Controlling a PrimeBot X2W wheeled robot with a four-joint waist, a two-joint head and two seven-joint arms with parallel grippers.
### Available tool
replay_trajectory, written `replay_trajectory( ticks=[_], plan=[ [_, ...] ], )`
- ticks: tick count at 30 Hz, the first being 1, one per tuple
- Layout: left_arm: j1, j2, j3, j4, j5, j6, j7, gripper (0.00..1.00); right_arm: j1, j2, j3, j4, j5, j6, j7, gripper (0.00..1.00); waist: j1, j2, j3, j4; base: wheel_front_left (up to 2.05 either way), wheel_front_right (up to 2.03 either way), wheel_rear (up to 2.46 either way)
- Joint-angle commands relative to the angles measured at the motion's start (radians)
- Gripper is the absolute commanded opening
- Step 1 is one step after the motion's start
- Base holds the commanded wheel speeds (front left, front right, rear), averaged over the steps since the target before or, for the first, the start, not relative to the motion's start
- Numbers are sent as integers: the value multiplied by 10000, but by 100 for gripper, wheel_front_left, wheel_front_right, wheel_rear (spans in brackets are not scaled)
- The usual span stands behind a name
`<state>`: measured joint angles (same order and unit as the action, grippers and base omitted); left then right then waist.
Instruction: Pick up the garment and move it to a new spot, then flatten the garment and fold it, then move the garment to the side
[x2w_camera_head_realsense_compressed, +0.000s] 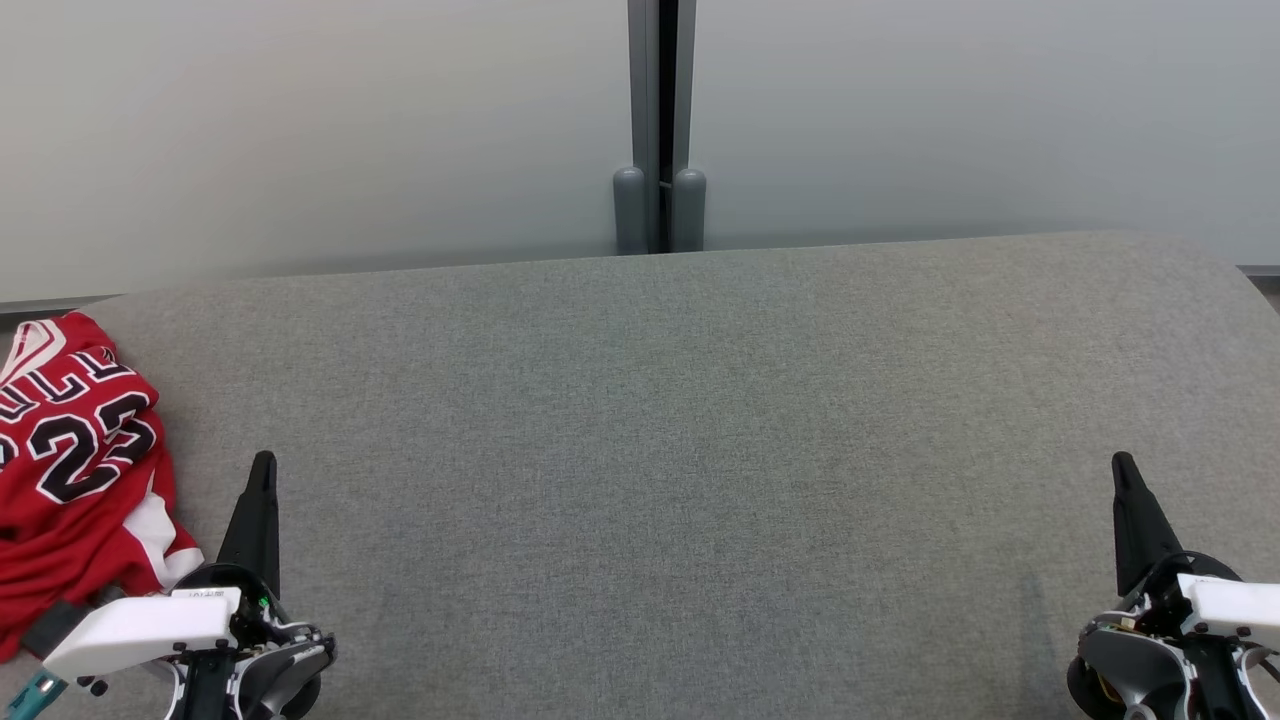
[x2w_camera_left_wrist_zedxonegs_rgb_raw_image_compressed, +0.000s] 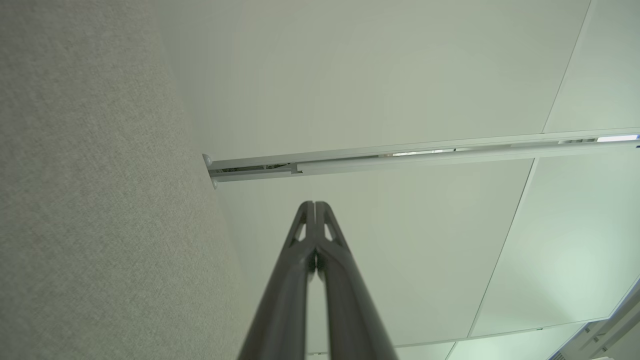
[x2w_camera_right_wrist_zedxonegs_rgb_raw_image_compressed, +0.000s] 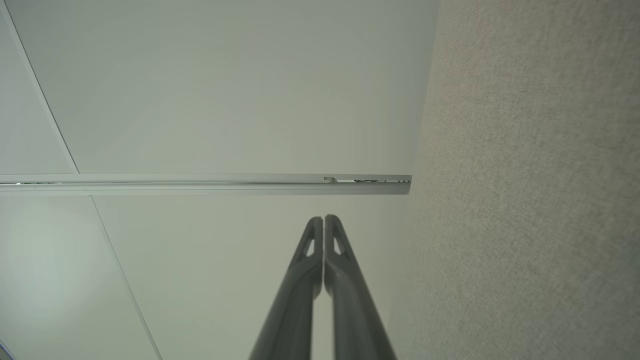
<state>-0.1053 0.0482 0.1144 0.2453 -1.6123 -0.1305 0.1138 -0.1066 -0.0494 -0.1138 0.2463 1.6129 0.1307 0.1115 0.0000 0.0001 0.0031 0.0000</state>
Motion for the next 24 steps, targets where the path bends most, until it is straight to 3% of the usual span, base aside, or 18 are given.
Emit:
replay_trajectory(
  ticks=[1, 24],
  plan=[
    [-113, 37, 10, 4, 23, -44, 8, 0, -89, -18, 9, 7, -43, 1, 34, 0, 0, -1, 0, 0, 0, 0, 0],
    [-113, 37, 10, 4, 23, -44, 8, 0, -89, -18, 10, 7, -43, 1, 34, 0, 0, -1, 0, 0, 0, 0, 0]
  ],
)
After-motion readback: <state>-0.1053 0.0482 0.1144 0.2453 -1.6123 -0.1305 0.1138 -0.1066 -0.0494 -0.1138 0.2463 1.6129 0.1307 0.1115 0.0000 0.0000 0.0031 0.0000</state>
